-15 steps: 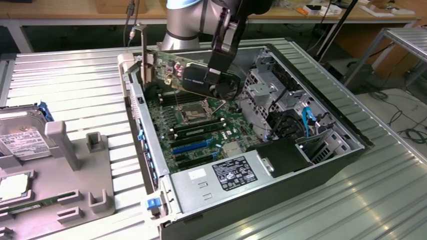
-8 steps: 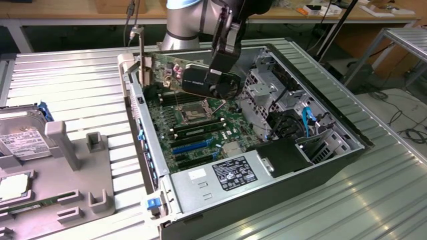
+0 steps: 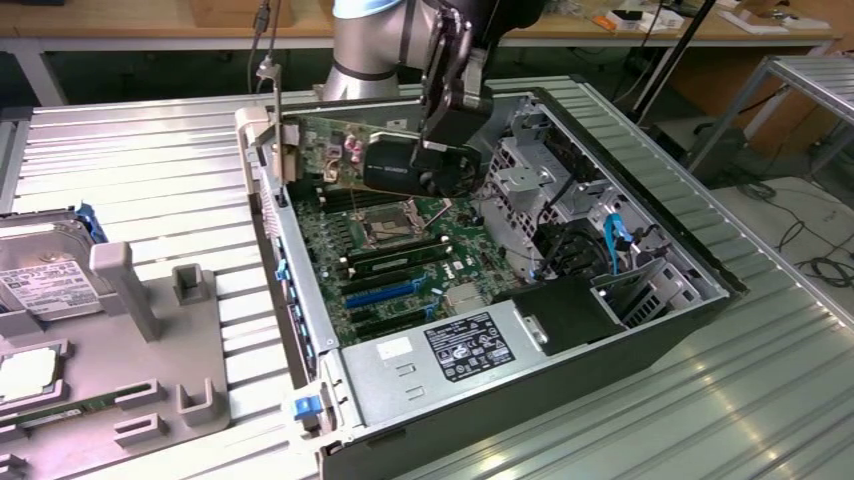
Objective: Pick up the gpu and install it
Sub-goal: 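Insert the gpu into the slot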
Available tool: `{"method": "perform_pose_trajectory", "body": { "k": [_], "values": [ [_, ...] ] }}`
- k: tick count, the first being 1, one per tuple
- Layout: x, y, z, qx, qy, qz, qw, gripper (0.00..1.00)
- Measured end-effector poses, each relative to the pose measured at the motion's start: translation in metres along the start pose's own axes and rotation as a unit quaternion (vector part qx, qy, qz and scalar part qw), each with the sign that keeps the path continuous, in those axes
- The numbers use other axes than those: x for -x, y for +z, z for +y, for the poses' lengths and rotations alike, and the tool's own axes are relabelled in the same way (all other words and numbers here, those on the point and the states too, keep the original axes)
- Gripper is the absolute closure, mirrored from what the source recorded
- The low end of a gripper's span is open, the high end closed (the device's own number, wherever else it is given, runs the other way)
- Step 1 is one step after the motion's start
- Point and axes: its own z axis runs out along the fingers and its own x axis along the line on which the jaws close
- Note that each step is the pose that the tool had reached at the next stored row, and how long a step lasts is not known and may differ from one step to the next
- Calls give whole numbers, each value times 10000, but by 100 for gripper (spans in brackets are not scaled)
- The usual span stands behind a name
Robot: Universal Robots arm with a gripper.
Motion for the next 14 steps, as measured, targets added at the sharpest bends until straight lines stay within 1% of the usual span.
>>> {"method": "perform_pose_trajectory", "body": {
  "k": [4, 7, 12, 14],
  "values": [
    [0, 0, 0, 6, -237, 25, 9997, 73],
    [0, 0, 0, 9, -356, 37, 9994, 73],
    [0, 0, 0, 14, -591, 62, 9982, 73],
    [0, 0, 0, 17, -695, 74, 9976, 73]
  ]
}}
